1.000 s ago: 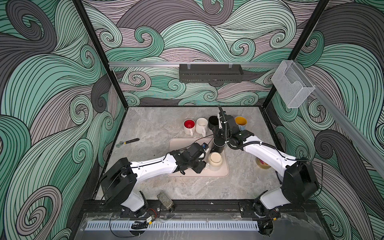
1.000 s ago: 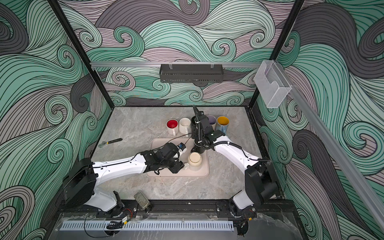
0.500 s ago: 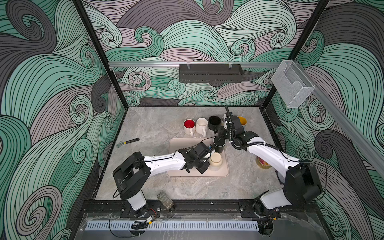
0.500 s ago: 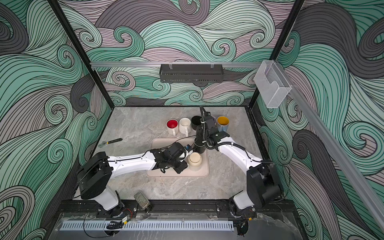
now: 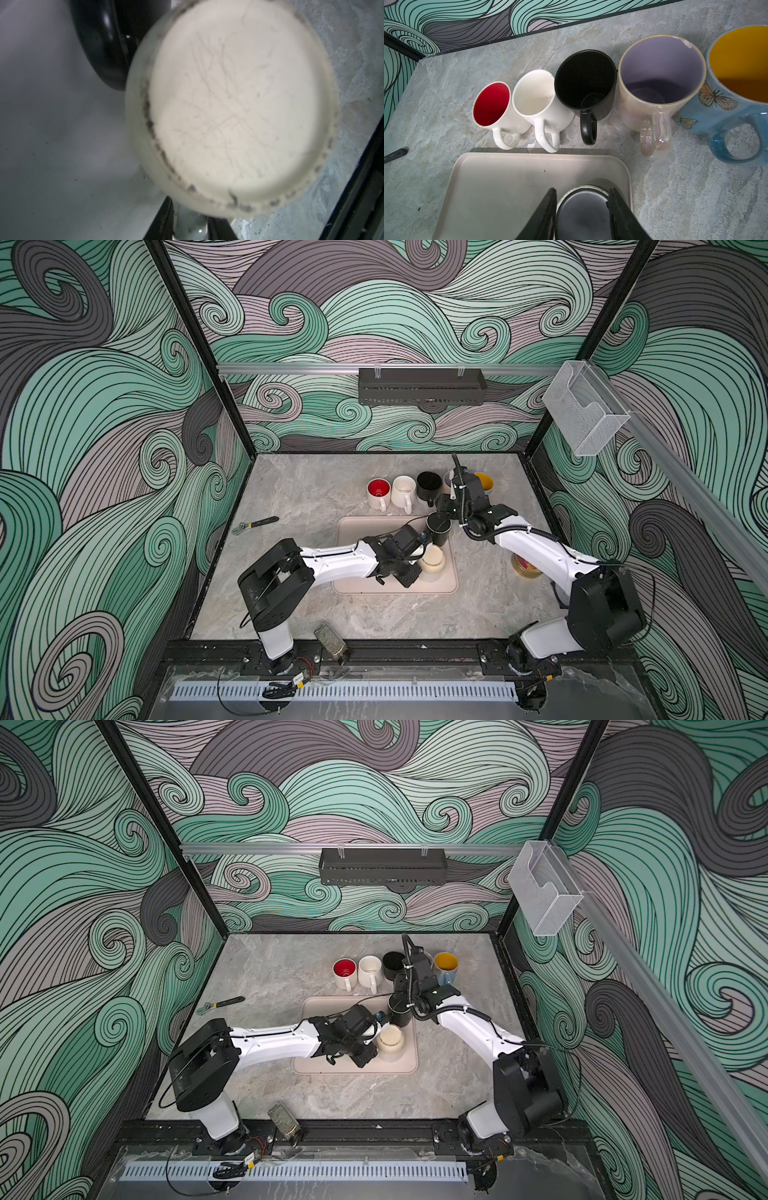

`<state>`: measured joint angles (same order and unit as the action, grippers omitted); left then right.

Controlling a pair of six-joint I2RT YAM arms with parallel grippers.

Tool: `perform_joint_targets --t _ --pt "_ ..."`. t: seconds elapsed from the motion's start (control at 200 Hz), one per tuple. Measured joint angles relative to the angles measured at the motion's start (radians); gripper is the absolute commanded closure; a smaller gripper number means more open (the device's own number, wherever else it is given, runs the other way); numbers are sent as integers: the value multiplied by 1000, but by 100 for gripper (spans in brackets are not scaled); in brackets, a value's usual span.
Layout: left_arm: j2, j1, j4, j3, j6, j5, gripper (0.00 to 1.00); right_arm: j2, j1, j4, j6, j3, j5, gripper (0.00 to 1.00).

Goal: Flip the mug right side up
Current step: 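Lower the left gripper onto the upside-down cream mug on the tray and grasp it, then lift the cream mug with the left gripper while the right gripper moves toward it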

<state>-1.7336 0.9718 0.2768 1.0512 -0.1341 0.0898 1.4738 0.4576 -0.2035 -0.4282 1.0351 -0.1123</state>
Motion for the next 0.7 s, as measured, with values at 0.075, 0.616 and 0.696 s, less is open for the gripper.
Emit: perform_joint_targets --t 0.075,0.616,0.696 --pt "-2 0 0 2 3 1 72 -2 -3 2 0 0 0 58" --pt "-45 0 0 33 21 25 90 -11 -16 24 -3 -23 13 58" --pt "-45 0 0 33 22 24 94 -11 -17 26 -3 -23 18 59"
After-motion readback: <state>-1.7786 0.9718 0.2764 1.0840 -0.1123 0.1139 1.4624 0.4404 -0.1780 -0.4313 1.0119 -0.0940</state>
